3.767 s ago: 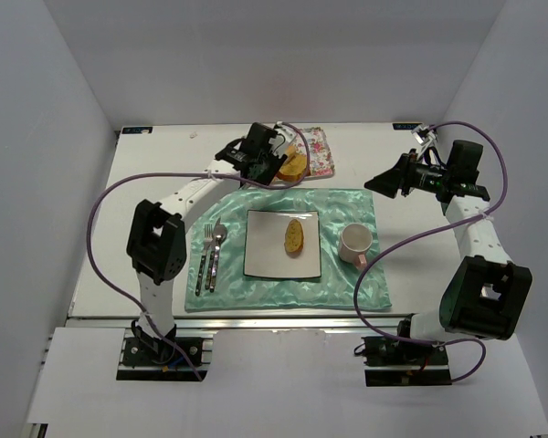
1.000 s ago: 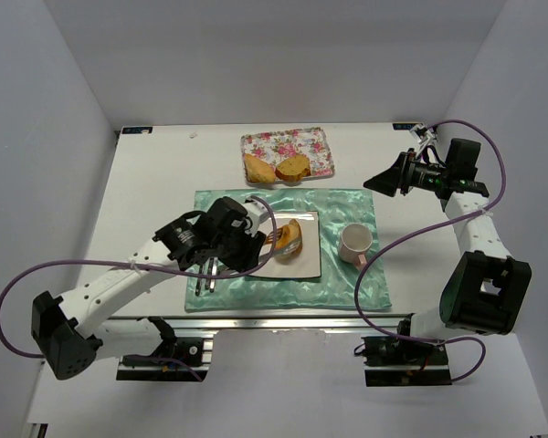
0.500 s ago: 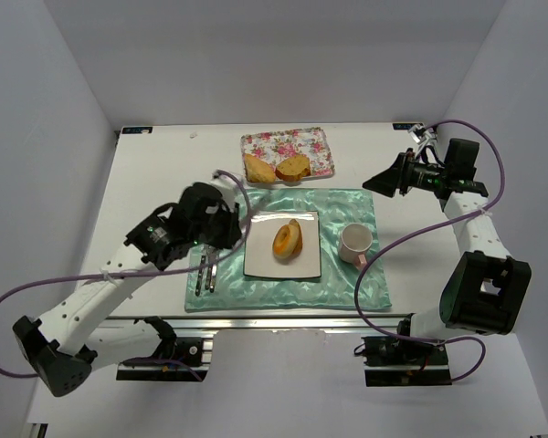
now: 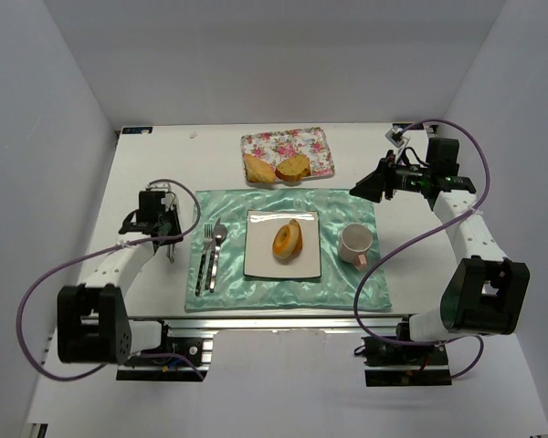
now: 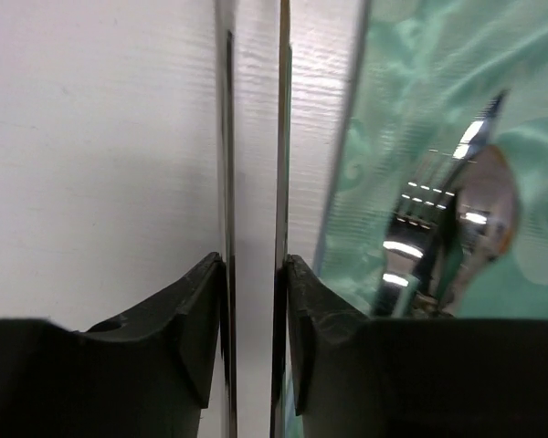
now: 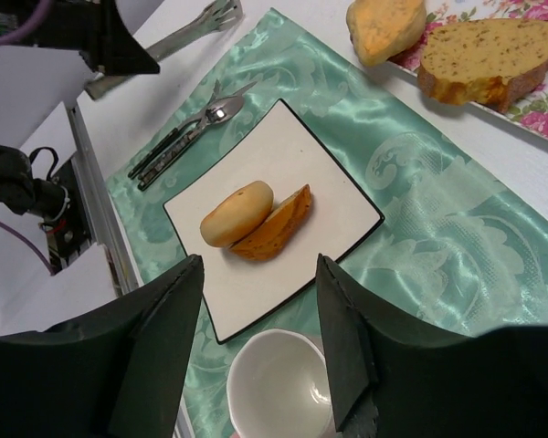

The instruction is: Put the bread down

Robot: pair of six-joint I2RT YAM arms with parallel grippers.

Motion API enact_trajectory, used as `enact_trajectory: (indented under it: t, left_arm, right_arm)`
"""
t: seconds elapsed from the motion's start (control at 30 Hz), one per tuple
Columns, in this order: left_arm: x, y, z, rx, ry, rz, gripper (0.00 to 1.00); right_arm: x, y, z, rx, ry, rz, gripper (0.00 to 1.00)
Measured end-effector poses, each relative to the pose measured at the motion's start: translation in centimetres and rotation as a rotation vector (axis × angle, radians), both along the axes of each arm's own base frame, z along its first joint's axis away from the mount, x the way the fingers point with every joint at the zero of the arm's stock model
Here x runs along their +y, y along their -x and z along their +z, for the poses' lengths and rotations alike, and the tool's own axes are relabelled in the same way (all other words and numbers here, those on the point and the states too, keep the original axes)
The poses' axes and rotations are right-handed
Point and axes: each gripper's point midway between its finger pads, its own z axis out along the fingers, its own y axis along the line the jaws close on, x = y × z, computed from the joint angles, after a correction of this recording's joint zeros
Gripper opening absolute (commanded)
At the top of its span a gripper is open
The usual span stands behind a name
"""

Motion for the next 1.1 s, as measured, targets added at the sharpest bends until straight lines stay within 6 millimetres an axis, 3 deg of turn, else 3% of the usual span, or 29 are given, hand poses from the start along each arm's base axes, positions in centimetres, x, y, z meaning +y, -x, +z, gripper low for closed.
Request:
enact_trajectory:
  t: [0.07, 0.1, 0.23, 0.3, 0.5, 0.63, 0.73, 0.8, 0.87, 1.0, 1.1]
  left_arm:
    - [0.6, 0.0, -2.4, 0.049, -0.017, 0.011, 0.5]
    - [1.0, -0.1, -3.4, 0.072, -0.024, 0.016, 0.59]
    - [2.6, -0.2, -6.1, 0.116, -0.033, 0.056, 0.7]
    - [3.7, 0.0, -7.0, 0.131, -0.03, 0.089, 0.71]
    - [5.8, -1.8, -7.1, 0.111, -0.032, 0.122, 0.85]
    - [5.8, -2.0, -7.0, 0.115, -0.022, 0.117, 0.98]
    - [5.6, -1.8, -6.5, 0.121, -0.013, 0.115, 0.98]
    - [5.5, -1.9, -5.1, 0.103, -0.008, 0.109, 0.98]
    - [5.1, -2.5, -2.3, 0.043, 0.006, 0.095, 0.98]
    - [3.8, -4.6, 7.3, -0.224, 0.062, 0.05, 0.98]
    - [2.0, -4.2, 13.9, -0.432, 0.127, -0.009, 0.98]
  right_arm:
    - [0.1, 0.0, 0.2, -0.014, 0.011, 0.004, 0.59]
    - [0.0, -0.1, 0.3, -0.02, 0.016, 0.002, 0.6]
    - [-0.1, -0.3, 0.4, -0.035, 0.029, 0.001, 0.63]
    - [-0.1, -0.2, 0.4, -0.032, 0.031, 0.0, 0.64]
    - [-0.2, -0.1, 0.1, -0.021, 0.044, -0.005, 0.69]
    - [-0.3, -0.1, 0.2, -0.026, 0.051, -0.007, 0.79]
    - [-0.4, -0.1, 0.3, -0.032, 0.059, -0.006, 0.89]
    - [-0.5, -0.2, 0.3, -0.035, 0.073, -0.013, 0.89]
    - [-0.8, -0.5, 0.3, -0.03, 0.092, -0.036, 0.89]
    - [-1.9, -1.8, 0.2, 0.011, 0.148, -0.147, 0.9]
    - [-3.0, -2.9, 0.1, 0.042, 0.187, -0.246, 0.89]
